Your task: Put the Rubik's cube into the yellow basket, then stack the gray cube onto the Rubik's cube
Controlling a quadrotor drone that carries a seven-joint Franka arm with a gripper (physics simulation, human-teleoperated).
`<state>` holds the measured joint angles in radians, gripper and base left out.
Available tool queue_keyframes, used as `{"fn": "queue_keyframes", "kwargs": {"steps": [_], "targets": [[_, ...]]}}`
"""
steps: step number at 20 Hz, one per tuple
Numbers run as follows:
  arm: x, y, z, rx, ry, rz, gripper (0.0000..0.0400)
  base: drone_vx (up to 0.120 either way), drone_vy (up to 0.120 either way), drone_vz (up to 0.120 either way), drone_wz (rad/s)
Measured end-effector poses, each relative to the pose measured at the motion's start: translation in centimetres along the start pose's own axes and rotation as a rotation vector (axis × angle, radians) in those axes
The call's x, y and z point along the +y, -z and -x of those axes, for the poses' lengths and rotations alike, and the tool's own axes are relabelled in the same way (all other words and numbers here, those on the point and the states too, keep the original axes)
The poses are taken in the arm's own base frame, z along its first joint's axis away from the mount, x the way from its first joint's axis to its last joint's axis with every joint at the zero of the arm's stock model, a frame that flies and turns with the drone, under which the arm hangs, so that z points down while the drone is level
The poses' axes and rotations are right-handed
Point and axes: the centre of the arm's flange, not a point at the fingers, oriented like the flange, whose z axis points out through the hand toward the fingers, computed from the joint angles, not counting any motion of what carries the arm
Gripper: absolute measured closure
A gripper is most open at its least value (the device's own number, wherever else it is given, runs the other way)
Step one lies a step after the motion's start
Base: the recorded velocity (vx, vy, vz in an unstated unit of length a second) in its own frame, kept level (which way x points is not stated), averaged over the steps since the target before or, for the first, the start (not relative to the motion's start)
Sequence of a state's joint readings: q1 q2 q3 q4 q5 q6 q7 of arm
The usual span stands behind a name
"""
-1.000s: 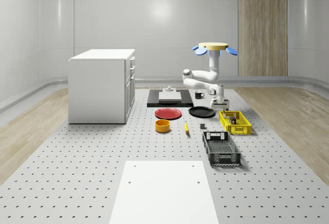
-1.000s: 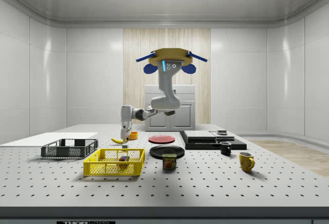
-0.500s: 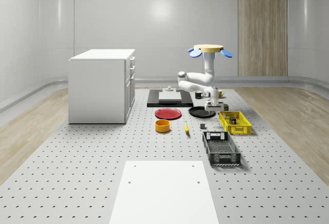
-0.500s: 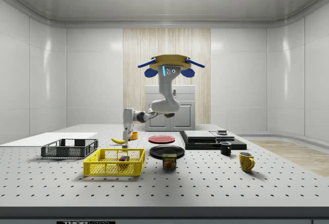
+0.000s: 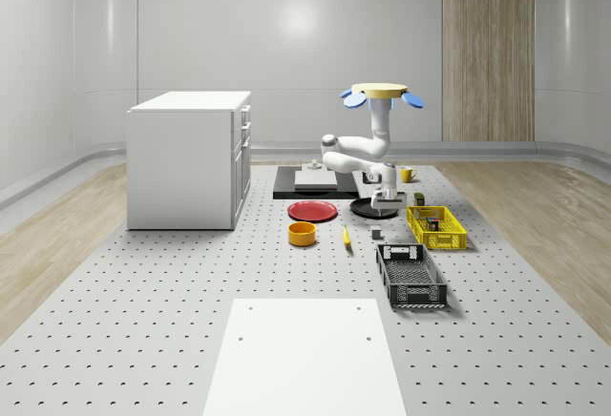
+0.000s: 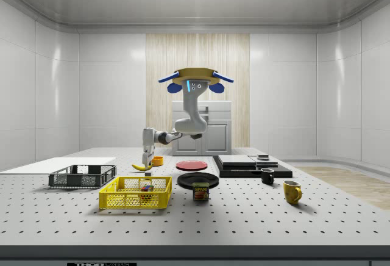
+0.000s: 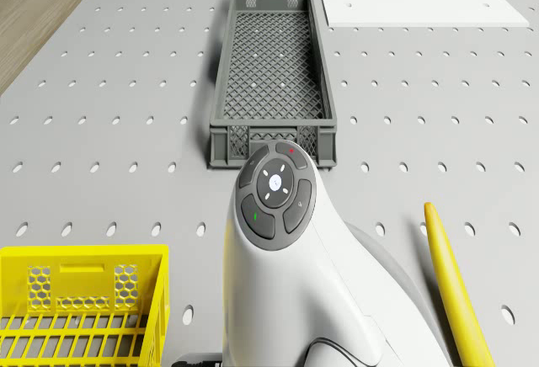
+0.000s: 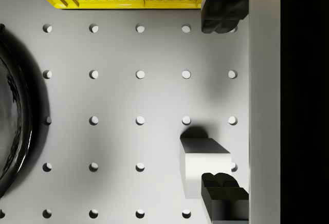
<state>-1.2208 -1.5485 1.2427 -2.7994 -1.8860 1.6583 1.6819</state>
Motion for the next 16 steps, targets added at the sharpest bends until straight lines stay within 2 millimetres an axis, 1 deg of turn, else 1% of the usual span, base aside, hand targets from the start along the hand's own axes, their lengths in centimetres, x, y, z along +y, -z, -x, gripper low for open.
{"fn": "queue_keyframes", "kwargs": {"steps": [1, 3, 4, 9, 10, 12, 13, 16], "targets": [[0.0, 0.0, 0.0, 0.0, 0.0, 0.0, 0.0, 0.0, -0.12, 0.0, 0.0], [0.0, 0.0, 0.0, 0.0, 0.0, 0.0, 0.0, 0.0, -0.12, -0.12, 0.0], [0.0, 0.0, 0.0, 0.0, 0.0, 0.0, 0.0, 0.0, -0.12, -0.04, 0.0], [0.0, 0.0, 0.0, 0.0, 0.0, 0.0, 0.0, 0.0, -0.12, 0.0, 0.0], [0.0, 0.0, 0.0, 0.0, 0.0, 0.0, 0.0, 0.0, 0.0, 0.0, 0.0], [0.0, 0.0, 0.0, 0.0, 0.0, 0.0, 0.0, 0.0, -0.1, 0.0, 0.0], [0.0, 0.0, 0.0, 0.0, 0.0, 0.0, 0.0, 0.0, 0.0, -0.04, 0.0], [0.0, 0.0, 0.0, 0.0, 0.0, 0.0, 0.0, 0.0, 0.0, -0.12, 0.0]]}}
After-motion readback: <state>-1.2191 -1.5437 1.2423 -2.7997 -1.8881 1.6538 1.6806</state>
